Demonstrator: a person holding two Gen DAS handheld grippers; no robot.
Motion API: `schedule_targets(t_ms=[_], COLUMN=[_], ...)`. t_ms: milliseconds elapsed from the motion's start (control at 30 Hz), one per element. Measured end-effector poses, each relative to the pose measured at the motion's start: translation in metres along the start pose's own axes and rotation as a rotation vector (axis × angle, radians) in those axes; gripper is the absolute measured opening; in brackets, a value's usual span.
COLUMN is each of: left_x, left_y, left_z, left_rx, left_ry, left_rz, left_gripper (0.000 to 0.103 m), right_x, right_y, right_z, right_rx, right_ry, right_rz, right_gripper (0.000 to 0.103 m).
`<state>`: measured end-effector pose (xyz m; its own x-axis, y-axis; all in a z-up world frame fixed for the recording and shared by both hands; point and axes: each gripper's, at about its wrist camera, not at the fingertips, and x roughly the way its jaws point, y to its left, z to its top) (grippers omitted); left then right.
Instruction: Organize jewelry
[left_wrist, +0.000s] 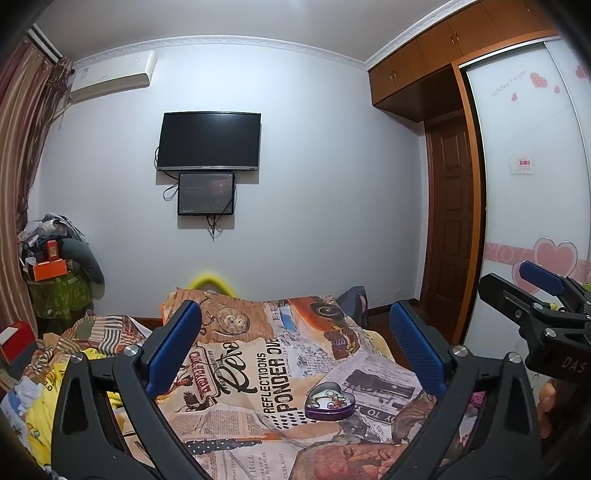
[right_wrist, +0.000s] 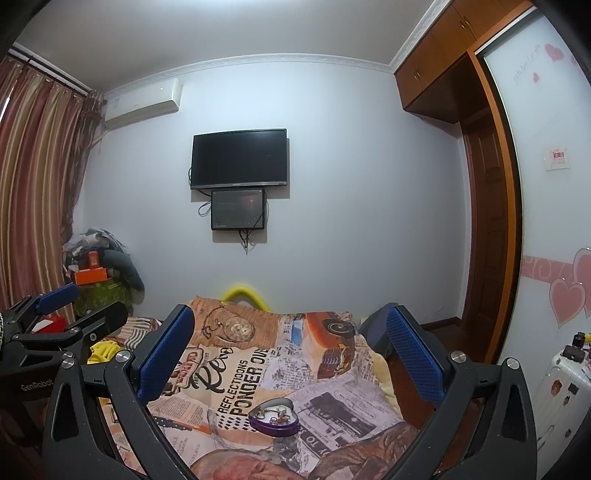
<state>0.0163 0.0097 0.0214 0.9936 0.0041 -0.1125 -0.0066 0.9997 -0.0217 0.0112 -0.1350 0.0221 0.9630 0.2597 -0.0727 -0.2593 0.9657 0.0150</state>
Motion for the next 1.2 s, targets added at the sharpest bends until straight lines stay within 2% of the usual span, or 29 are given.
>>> schedule_targets(t_ms=[1200], left_x=[0.0042], left_y=[-0.0038], left_z=[0.0017], left_rx=[0.000], left_ry=[0.025], left_rz=[-0.039], left_gripper=[0.102], right_x=[-0.0002], right_y=[0.0008], right_z=[0.0032], right_rx=[0.004], right_ry=[0.009], right_rz=[0.014], right_gripper=[0.103])
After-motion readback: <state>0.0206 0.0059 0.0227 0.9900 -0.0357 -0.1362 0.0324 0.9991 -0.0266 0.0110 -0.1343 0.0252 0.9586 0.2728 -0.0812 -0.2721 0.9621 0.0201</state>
